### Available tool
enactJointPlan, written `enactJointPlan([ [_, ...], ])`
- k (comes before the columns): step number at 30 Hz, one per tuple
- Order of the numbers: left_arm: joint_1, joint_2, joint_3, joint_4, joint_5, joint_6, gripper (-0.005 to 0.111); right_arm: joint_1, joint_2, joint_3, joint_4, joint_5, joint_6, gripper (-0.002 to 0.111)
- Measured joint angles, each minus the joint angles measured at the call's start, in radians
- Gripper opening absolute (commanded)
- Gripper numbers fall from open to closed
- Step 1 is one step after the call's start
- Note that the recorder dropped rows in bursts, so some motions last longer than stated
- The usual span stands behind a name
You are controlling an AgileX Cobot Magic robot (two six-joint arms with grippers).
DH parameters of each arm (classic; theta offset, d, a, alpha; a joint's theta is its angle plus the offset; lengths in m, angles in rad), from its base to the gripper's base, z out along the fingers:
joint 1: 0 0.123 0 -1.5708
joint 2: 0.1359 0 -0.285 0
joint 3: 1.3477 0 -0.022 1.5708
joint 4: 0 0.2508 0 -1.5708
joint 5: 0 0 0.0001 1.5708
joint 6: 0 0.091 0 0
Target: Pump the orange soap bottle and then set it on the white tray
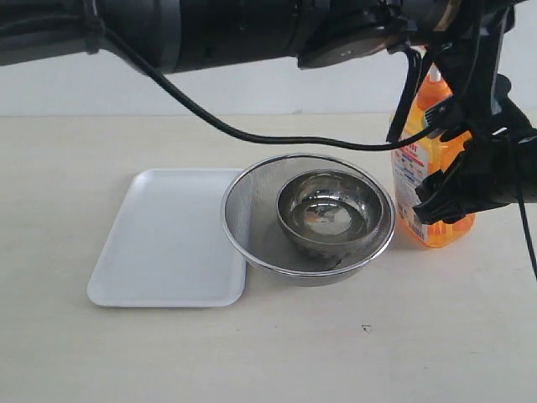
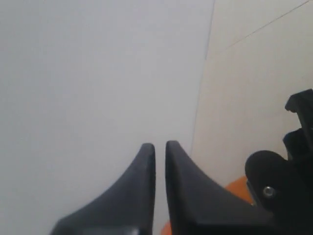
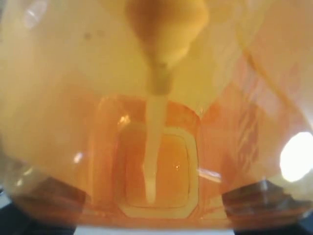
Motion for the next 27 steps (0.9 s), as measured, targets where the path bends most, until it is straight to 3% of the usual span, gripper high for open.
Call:
enactJointPlan([
  [12, 0.002, 0.029, 0.0, -0.026, 0.038, 0.036, 0.005, 0.0, 0.0, 0.0, 0.0, 0.0, 0.01, 0.0],
  [27, 0.002, -0.03, 0.0, -0.087, 0.195, 0.071, 0.005, 0.0, 0.0, 0.0, 0.002, 0.0, 0.012, 0.0],
])
